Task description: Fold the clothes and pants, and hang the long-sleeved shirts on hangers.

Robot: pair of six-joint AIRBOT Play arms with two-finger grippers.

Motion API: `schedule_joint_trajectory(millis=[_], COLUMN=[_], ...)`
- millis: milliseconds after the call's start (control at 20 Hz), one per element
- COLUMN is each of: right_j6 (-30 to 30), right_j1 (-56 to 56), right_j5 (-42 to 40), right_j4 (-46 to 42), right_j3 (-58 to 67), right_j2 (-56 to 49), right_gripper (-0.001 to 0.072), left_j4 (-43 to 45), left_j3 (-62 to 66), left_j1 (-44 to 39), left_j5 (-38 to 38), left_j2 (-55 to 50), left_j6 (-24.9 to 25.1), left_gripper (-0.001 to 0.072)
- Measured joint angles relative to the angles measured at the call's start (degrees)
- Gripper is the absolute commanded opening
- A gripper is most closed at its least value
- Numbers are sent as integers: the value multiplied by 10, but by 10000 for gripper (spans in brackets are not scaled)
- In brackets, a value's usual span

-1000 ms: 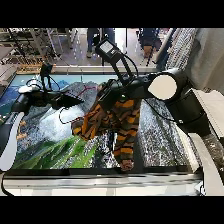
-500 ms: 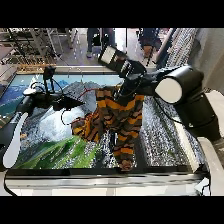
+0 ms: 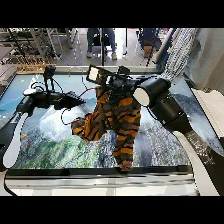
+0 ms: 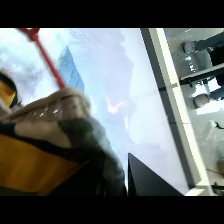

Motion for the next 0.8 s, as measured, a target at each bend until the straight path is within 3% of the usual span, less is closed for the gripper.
schedule_joint_trajectory(millis=[50, 100, 400, 550, 650, 800], right_j6=[-1, -2, -21, -14, 32, 128], right_j1=[0, 1, 2, 0, -5, -18], right_j5=[3, 9, 86, 114, 120, 94], right_j4=[3, 10, 17, 6, -10, -40], right_j3=[-1, -1, -1, -1, -1, -1], right_j2=[-2, -3, -7, -10, -15, -18], right_gripper=[22, 21, 18, 17, 17, 17], left_j4=[0, 1, 45, 90, 134, 269], left_j3=[0, 0, 17, 61, 90, 111], left_j1=[0, 0, 36, 73, 93, 101], left_j5=[3, 14, 106, 128, 160, 192], left_j2=[0, 0, 0, 5, 22, 65], left_j6=[0, 0, -24, -67, -145, -314], left_gripper=[578, 720, 720, 693, 633, 583])
